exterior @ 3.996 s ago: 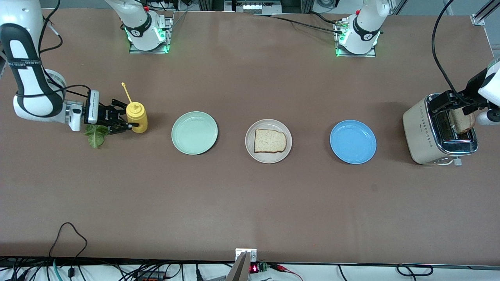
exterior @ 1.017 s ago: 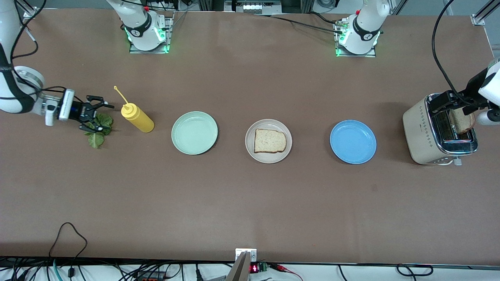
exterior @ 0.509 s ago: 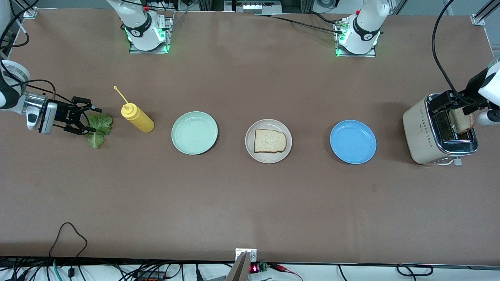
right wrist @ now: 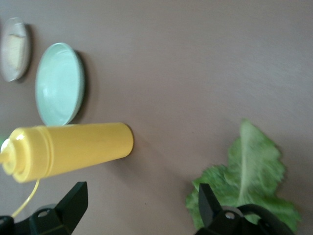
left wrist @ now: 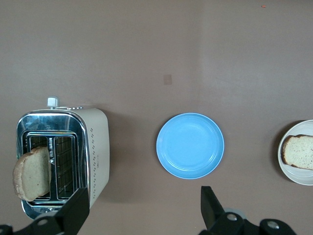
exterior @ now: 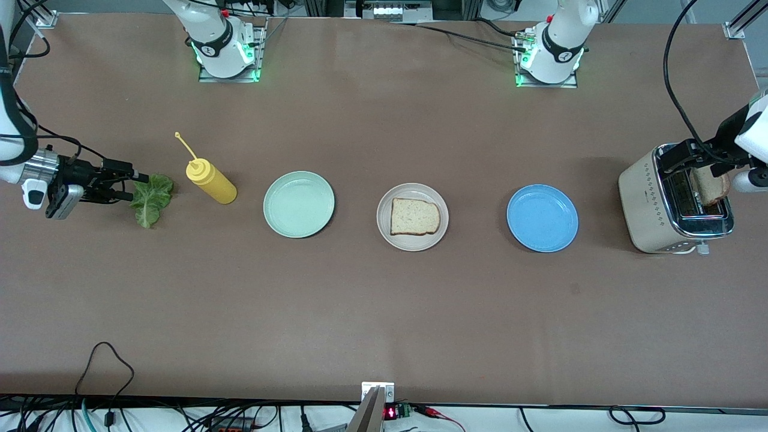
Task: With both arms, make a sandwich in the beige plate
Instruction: 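Move the right gripper to the green lettuce leaf, then grasp the lettuce leaf with the right gripper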
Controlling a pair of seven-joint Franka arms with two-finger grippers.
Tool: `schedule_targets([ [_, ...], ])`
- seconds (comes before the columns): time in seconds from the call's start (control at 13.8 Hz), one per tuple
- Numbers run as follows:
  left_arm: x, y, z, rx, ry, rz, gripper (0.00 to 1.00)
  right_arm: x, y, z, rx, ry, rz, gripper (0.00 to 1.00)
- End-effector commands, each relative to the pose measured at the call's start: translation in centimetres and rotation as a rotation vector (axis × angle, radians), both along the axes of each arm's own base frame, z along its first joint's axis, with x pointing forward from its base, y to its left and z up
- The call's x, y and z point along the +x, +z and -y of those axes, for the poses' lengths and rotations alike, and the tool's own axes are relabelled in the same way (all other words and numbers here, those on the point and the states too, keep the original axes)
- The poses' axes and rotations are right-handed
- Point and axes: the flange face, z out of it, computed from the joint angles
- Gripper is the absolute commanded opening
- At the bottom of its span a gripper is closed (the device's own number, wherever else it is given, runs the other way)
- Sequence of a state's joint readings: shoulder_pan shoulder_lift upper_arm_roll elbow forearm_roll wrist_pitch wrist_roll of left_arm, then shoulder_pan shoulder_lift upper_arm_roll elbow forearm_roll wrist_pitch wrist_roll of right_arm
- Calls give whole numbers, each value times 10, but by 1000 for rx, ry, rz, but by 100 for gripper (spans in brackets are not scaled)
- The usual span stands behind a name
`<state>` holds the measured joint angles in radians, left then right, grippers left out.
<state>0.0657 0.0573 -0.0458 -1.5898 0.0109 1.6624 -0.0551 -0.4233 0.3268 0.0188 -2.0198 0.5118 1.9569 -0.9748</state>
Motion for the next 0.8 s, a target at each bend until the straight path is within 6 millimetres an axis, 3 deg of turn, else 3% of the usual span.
schedule_targets([
  [0.0,-4,4,0,-16,-3,-3,100,9,12,-14,-119,-82,-73,100],
  [0.29,-5,2,-1,-17,7,-15,100,37,21,-60,-412,-252,-167,100],
  [0.44,-6,1,-1,-17,8,-24,100,42,18,-72,-550,-269,-169,100],
  [0.73,-6,1,-1,-19,8,-24,100,53,1,-59,-587,-292,-73,100],
])
